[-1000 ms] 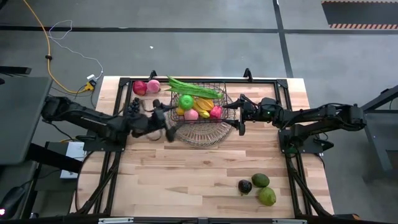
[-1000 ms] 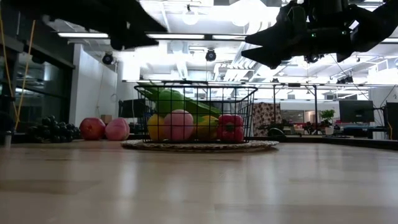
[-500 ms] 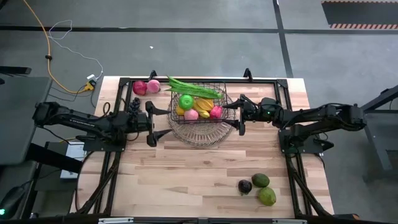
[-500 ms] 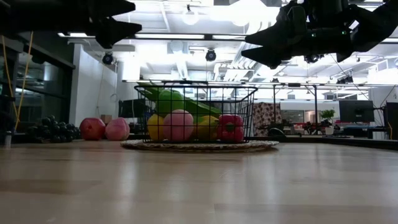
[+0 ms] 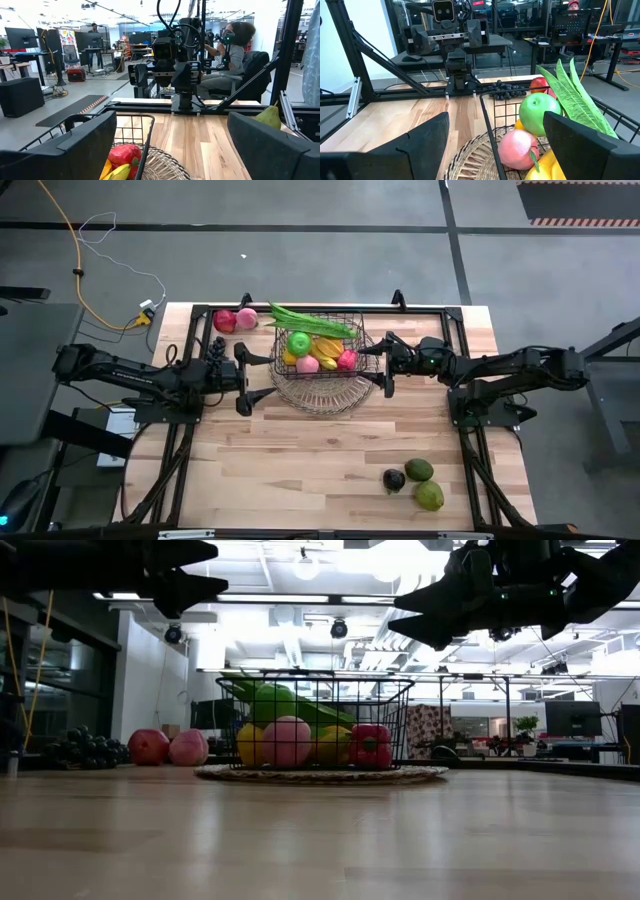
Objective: Build produce basket
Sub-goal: Put the lime into the wire basket, then put the pear into the wire basket
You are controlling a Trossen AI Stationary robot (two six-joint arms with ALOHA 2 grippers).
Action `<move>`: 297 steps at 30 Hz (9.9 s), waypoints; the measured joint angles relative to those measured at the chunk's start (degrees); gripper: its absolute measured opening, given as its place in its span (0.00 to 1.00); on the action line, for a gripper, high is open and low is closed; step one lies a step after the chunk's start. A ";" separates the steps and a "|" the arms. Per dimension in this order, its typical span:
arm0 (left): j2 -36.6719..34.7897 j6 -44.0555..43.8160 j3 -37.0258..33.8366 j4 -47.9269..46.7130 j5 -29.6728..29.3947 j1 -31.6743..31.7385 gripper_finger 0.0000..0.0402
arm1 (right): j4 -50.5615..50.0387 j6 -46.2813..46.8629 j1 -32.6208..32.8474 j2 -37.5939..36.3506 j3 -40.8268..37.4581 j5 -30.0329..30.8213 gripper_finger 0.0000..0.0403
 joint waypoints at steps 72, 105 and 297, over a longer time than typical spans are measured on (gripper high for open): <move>0.00 0.02 0.02 -0.44 -2.18 -0.02 0.92 | -93.34 71.80 56.35 29.53 34.50 3.90 0.78; 0.00 0.04 0.04 -0.33 -3.21 0.00 0.92 | -101.10 46.97 45.44 16.21 34.27 22.11 0.64; 0.01 -15.02 0.42 -2.56 2.98 -1.33 0.92 | -101.55 116.81 66.65 13.70 44.56 9.54 0.94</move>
